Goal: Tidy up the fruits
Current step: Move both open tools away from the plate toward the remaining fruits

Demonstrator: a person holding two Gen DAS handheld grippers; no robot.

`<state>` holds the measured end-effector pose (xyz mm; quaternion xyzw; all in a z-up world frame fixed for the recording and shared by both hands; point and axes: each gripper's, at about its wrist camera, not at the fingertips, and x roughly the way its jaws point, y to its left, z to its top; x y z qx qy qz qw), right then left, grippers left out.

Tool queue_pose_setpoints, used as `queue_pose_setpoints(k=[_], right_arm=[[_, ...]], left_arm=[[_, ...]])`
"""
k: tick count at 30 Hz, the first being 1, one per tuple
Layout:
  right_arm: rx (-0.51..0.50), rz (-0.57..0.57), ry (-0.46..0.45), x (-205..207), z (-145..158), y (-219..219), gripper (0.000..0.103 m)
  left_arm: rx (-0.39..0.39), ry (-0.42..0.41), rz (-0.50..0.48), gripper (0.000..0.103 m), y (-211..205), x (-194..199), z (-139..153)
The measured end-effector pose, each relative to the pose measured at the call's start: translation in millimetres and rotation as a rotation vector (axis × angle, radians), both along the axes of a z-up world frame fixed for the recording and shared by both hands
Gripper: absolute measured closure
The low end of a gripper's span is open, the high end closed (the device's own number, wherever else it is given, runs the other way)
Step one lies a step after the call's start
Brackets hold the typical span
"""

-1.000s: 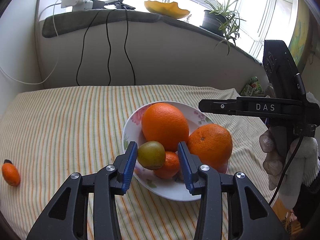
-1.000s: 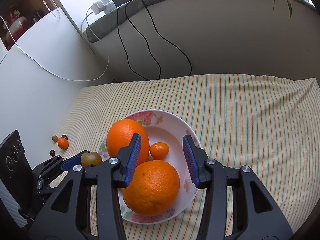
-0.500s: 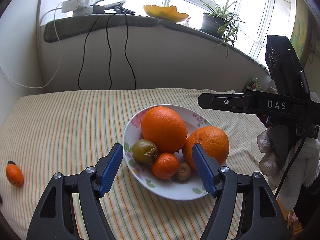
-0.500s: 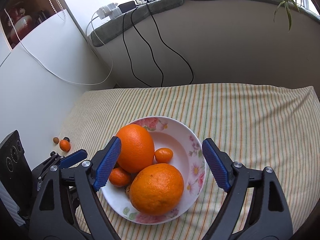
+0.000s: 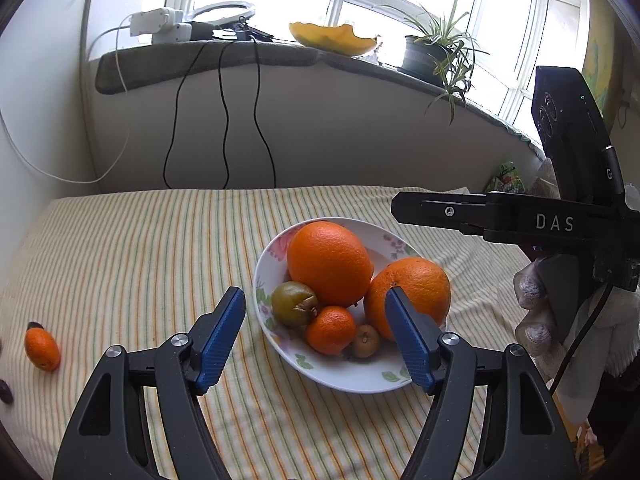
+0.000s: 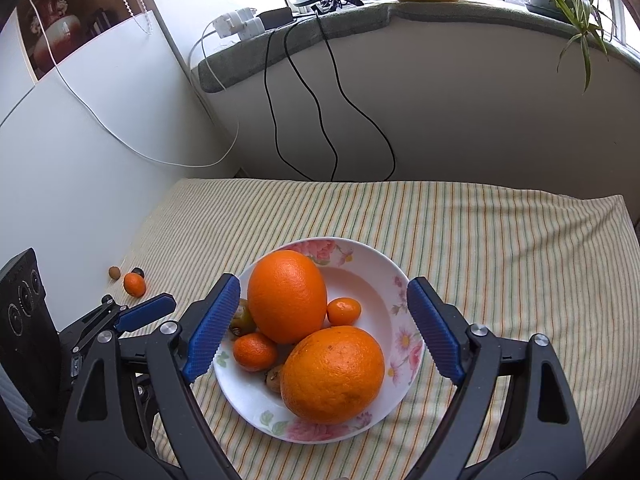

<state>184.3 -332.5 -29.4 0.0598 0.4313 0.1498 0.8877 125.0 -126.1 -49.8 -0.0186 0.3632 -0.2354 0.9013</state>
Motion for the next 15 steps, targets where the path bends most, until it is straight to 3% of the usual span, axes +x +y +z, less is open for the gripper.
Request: queue_pose_setpoints(k=[15], right_arm=[[-0.035,0.064,-0.073,-14,18,36,0.015]], left_arm=[[-0.018,-0.037,0.043,0.031,29,-15,12]])
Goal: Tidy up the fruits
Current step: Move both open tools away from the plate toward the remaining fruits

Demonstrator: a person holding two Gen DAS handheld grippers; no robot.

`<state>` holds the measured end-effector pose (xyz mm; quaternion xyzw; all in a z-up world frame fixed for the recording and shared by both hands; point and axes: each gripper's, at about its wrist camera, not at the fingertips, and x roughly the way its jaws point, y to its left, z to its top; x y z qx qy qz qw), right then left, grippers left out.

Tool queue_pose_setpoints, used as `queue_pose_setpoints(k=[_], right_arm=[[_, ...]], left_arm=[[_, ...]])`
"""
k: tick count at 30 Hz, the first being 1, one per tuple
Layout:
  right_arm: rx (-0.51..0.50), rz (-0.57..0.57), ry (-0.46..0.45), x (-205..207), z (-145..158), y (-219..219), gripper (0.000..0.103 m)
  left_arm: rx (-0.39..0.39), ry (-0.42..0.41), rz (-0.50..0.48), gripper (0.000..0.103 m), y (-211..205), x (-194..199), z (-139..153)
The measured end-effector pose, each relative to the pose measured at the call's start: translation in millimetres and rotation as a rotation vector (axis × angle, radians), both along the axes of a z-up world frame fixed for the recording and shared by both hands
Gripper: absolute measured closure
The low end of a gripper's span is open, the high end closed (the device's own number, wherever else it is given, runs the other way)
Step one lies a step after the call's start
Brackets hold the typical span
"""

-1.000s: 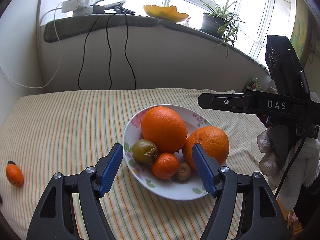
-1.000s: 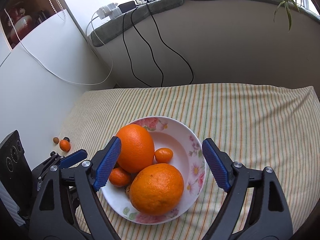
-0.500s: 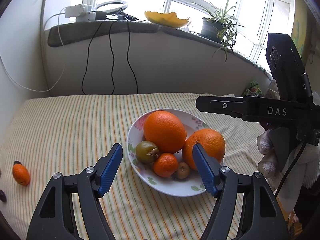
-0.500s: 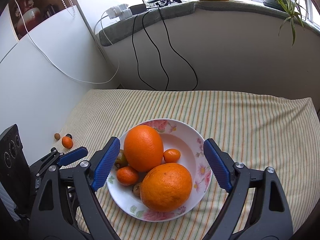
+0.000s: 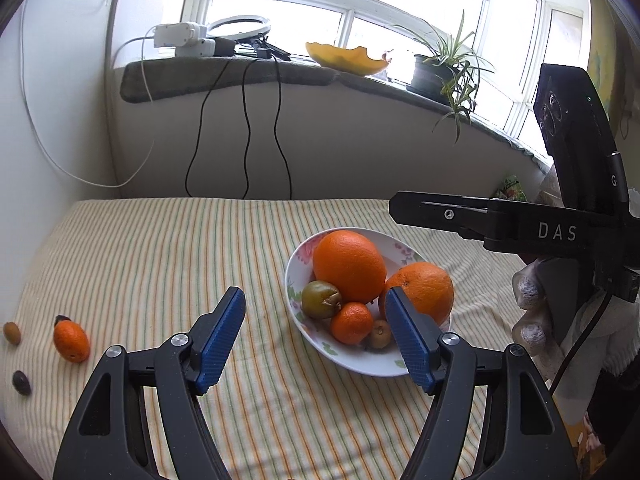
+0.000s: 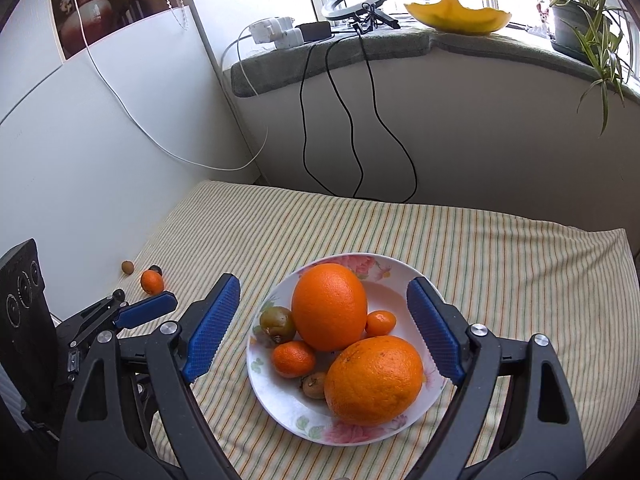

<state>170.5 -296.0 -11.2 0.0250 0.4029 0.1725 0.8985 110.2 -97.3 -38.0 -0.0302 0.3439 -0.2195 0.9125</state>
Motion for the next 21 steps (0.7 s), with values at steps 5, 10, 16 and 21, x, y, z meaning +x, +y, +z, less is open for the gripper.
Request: queue_pose_setpoints(k=[5,10,16,21], right_arm=[[-0.006,0.031,-0.024,-3,2,18,0.015],[-0.006,0.076,-0.037,-4,2,40,0.015],[-0.015,0.133,-0.029,1,3,69,0.015],[-0.001,0.185,-0.005,7,1,94,0.015]], left_arm=[[-0.011,-0.006,0.030,0.031,17,-6,1],[-0.017,0.002,0.086,0.031,44,-11,-4],[-0.022,0.020,0.180,0.031,86,-14,-13],[-0.023,0.028,0.265,0.031,122,-20,-19]])
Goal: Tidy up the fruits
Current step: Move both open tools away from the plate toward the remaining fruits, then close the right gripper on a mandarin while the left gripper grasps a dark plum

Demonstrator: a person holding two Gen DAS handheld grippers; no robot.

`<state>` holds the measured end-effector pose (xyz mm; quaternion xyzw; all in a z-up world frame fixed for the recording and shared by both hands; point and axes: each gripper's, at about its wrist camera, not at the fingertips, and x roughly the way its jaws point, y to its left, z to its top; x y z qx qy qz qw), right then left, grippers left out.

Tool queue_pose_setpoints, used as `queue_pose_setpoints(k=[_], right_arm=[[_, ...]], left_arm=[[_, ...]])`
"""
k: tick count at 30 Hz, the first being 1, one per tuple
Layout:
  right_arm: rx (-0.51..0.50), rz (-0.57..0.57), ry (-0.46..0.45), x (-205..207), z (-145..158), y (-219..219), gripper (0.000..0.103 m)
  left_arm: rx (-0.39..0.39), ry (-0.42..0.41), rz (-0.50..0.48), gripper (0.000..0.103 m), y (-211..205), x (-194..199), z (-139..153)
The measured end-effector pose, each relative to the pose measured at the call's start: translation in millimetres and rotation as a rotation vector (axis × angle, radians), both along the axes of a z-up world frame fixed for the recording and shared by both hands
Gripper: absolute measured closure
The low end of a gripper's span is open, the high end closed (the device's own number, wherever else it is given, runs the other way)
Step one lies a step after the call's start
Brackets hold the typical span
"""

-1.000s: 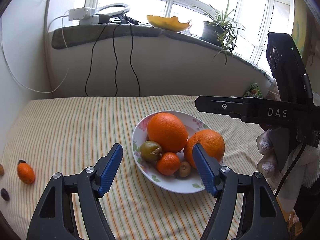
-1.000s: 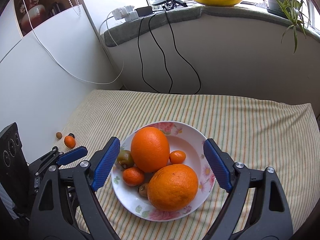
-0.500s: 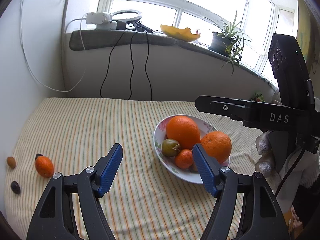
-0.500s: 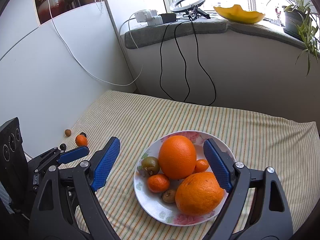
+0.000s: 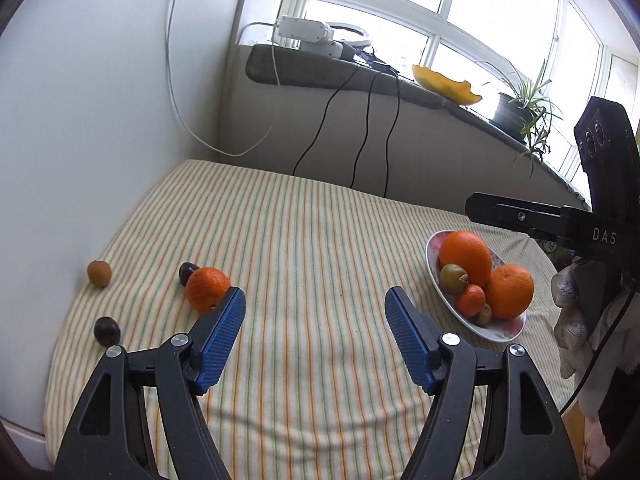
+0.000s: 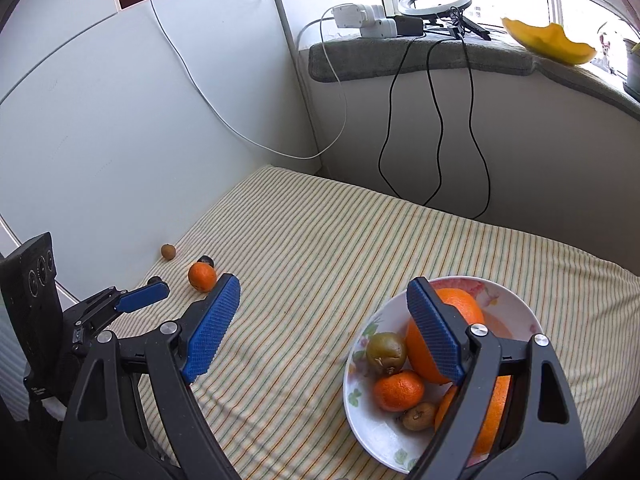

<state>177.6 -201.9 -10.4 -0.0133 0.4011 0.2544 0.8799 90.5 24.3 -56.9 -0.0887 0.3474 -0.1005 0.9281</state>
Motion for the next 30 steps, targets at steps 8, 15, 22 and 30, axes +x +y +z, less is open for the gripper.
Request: queue_pose_setpoints(k=[8,15,22,30], right_arm=[[0.019,0.083,0.031,2,-14,39,0.015],[0.023,0.151,0.045,5,-28,78,0.015],[-0.017,0.228,0.063,4,-50,119,0.023],[-0.079,0.297,0.082,2,-78,157,0.032]], left_arm=[[-0.009,0.032,0.136,0.031,56,-11,-17],[0.004,0.063,0.211,0.034,88,-13,-34],[0.008,0.089,0.252,0.045,108,-10,-47],[0.017,0.098,0.257,0.055,110,-6,-52]])
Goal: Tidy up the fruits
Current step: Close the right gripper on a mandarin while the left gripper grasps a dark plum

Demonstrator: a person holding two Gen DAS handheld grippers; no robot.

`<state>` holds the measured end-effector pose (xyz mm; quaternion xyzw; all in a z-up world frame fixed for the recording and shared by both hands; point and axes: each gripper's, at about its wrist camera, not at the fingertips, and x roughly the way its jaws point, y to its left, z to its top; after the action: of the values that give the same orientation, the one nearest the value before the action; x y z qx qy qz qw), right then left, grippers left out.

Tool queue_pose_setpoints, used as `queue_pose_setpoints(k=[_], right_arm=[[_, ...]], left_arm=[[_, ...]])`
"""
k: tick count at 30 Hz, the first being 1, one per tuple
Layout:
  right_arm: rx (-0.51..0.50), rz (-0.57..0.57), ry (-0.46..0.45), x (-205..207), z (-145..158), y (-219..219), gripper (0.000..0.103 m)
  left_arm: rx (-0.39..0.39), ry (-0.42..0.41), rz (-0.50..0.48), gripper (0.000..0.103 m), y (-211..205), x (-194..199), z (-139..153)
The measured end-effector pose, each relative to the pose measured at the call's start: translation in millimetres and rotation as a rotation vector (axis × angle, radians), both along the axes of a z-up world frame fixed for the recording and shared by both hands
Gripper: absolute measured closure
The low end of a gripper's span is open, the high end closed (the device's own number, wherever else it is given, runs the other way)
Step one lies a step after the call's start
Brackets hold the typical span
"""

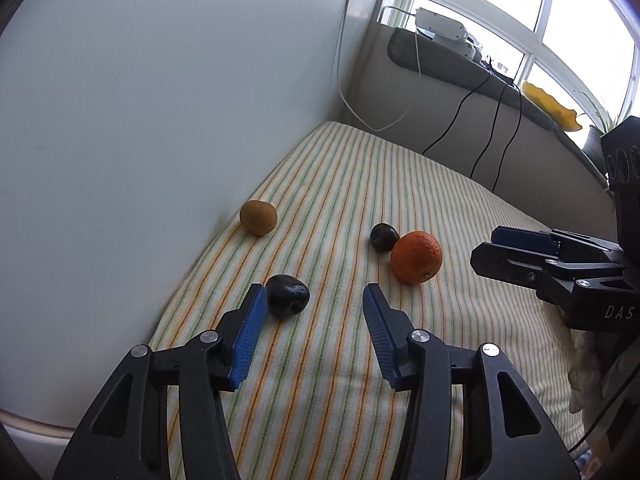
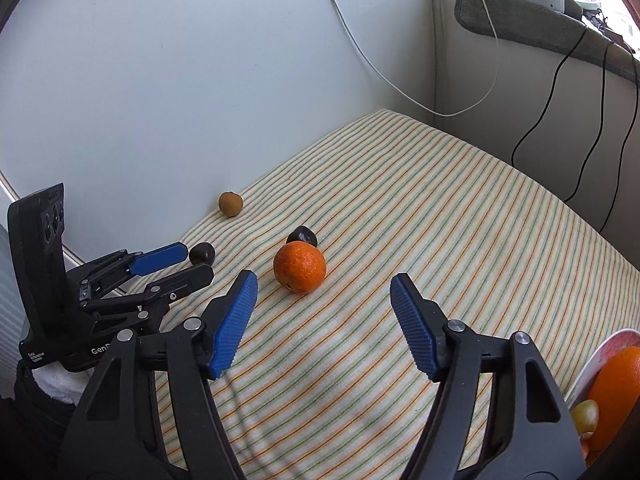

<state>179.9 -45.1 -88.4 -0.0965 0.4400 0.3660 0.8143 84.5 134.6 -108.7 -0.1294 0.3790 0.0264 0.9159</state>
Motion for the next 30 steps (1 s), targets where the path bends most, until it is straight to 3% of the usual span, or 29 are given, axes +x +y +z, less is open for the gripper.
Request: queue_pose_setpoints(k=[16,18,24,26,30], right_arm=[[-0.071,0.032,0.012,11,-28,37,0.042],[-0.079,0.036,0.009,12,-30,39,0.043],[-0.079,0.054,0.024,13,-34,47,0.053],[-0.072,0.067,0.036,12,-34,49,0.062],[-0.092,0.077,0.009,7,-34,53,0.063]], left_arm=[[-0.006,0.029,0.012,0.062,7,4,-10],[-0.007,0.034,0.014,0.067,9,5,-12],[-0.005,0.037,0.021,0.075,11,6,-15],[-0.007,0.036,0.022,0.077,12,6,-15],[-0.009,0.033,0.017,0.080,11,7,-13]])
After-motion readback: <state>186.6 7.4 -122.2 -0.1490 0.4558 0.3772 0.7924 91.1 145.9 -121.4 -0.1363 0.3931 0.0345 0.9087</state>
